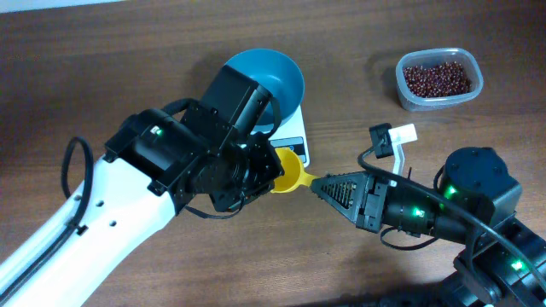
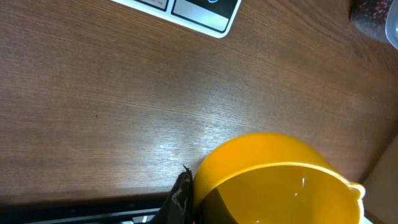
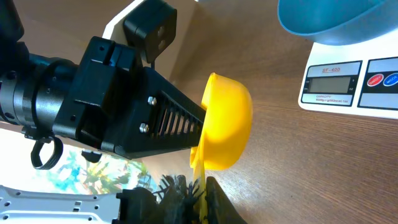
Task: Scoop item into bowl and weigh 50g on scale
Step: 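Close the right gripper on the yellow scoop's handle, then open the left gripper and pull it back from the scoop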
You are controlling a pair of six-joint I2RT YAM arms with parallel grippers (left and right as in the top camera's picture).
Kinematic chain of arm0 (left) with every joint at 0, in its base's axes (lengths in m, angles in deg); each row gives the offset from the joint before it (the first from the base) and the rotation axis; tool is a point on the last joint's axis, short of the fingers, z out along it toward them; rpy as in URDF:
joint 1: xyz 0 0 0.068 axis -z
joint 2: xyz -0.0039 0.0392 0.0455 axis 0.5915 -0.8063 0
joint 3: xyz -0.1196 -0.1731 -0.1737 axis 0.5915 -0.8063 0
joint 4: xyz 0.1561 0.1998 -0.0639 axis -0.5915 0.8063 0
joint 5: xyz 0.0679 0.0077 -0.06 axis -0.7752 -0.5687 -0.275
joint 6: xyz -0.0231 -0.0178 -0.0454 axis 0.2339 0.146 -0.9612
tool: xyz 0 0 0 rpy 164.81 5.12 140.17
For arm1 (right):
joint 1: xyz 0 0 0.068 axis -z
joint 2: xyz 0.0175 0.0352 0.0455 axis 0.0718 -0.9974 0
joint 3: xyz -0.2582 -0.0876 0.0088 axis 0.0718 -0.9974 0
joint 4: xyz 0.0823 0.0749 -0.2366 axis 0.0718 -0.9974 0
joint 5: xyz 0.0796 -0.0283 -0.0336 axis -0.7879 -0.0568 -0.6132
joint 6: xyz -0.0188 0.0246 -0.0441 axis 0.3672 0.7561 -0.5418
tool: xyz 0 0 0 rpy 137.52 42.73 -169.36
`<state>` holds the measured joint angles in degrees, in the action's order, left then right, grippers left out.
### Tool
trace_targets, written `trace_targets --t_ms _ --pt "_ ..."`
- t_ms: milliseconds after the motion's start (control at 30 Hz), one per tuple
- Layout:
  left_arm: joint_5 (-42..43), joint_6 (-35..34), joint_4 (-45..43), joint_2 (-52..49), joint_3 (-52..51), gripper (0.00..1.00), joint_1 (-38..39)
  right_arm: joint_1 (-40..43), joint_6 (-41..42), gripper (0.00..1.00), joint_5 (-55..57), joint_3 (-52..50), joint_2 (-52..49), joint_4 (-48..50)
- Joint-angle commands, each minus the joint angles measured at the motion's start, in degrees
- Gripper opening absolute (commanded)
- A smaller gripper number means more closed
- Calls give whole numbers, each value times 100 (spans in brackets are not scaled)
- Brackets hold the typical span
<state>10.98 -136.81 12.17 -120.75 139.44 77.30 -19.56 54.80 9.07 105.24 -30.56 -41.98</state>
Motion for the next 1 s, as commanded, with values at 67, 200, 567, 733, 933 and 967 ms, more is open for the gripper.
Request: trace_targets --t_ms 67,200,567,733,933,967 --pt "-61 -11 142 76 68 0 22 -39 -35 9 -118 109 -4 26" --pt "-42 -9 149 76 68 0 22 -35 -37 13 -116 109 -4 26" --pt "-48 -11 247 76 68 0 22 -35 -37 9 -151 109 -4 26" --pt "-59 -11 249 76 68 0 22 -35 -37 4 -249 109 -4 24" --pt "-431 -11 243 79 68 66 15 -35 -37 4 -282 109 -4 -44" --pt "-549 -9 225 79 72 81 -28 -33 -42 4 -238 109 -4 -87"
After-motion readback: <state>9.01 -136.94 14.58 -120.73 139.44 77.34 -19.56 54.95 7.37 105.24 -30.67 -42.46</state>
